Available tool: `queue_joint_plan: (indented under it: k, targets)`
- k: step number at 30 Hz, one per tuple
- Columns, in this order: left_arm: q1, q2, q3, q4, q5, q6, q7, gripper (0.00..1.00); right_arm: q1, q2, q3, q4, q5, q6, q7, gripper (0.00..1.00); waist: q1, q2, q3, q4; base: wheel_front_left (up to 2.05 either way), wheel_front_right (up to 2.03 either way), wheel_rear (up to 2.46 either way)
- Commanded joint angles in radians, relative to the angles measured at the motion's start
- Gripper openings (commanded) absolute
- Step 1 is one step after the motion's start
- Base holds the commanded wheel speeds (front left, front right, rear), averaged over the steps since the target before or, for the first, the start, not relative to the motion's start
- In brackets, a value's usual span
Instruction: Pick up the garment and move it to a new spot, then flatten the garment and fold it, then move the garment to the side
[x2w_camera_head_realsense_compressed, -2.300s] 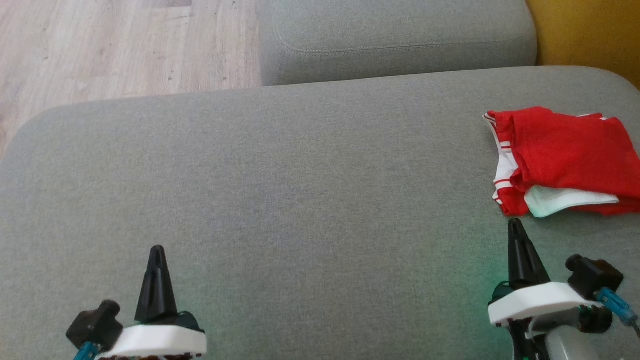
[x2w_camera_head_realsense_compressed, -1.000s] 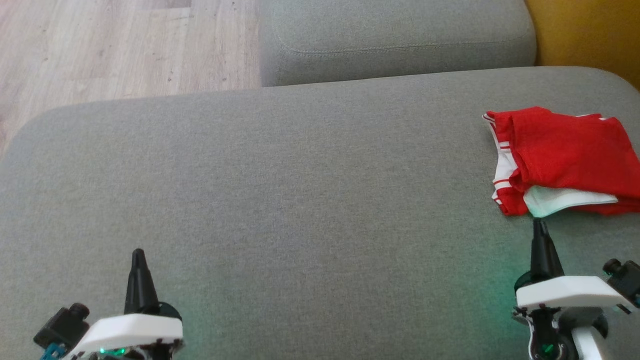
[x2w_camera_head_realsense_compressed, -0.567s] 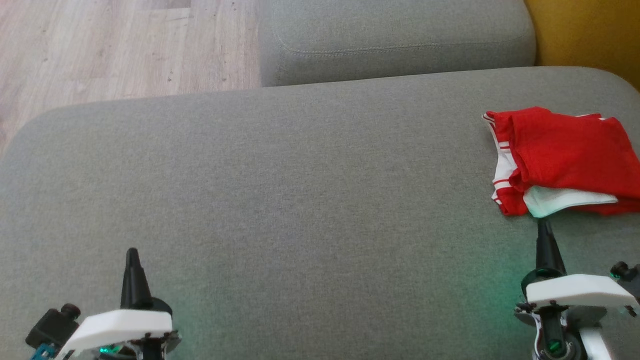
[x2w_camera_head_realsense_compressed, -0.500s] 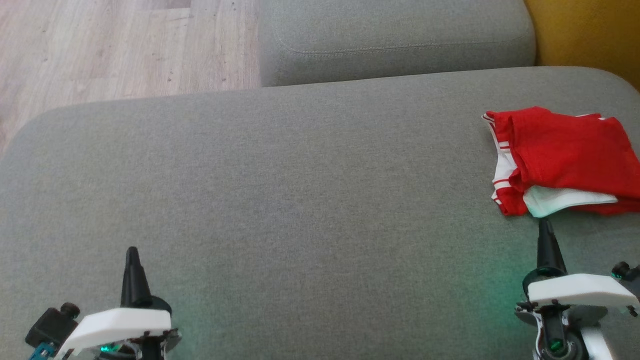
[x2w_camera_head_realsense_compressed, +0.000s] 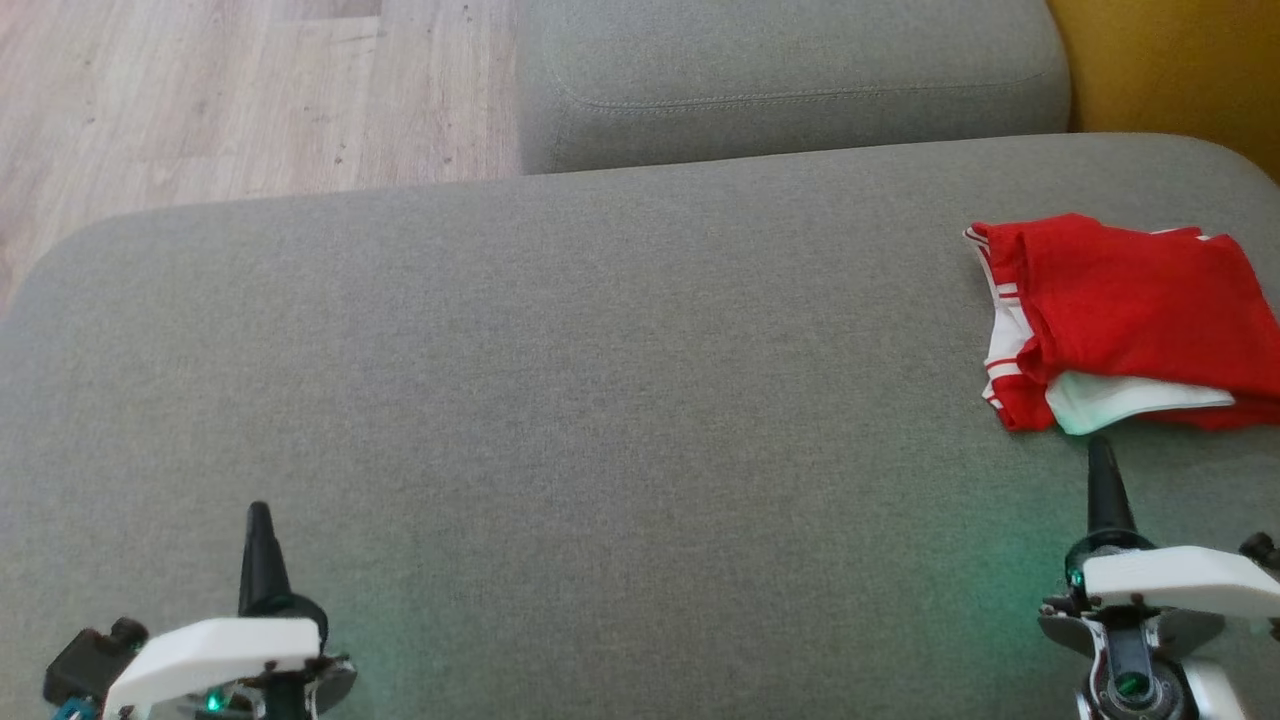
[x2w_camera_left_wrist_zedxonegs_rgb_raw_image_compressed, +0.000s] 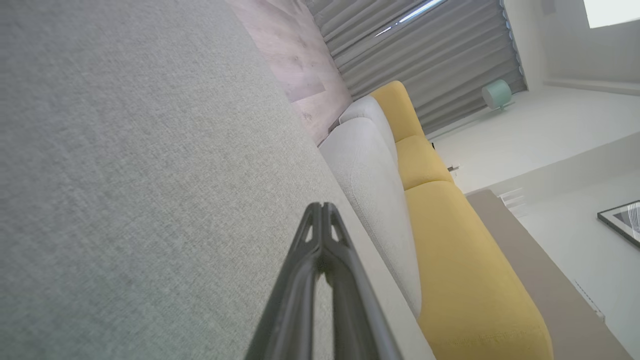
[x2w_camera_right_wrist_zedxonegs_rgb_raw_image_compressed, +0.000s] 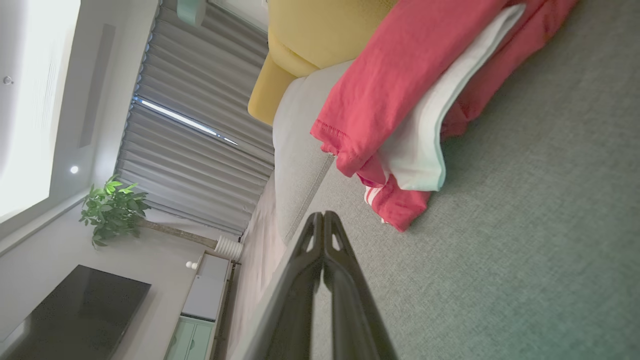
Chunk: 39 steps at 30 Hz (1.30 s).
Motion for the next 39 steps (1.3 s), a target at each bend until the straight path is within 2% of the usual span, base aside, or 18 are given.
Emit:
queue_joint_plan:
  k: [1, 39]
  targets:
    - [-0.058, 0.004, 0.032, -0.029, -0.025, -0.009, 0.006, 0.00, -0.051, -0.004, 0.008, -0.041, 0.028, 0.004, 0.006, 0.00, 0.0000, -0.0001, 0.000, 0.000, 0.00, 0.00, 0.00]
    - [-0.086, 0.005, 0.087, -0.024, -0.404, -0.022, 0.118, 0.00, -0.056, -0.005, -0.033, -0.077, 0.442, 0.007, 0.116, 0.00, -0.0001, -0.0001, -0.002, -0.002, 0.00, 0.00, 0.00]
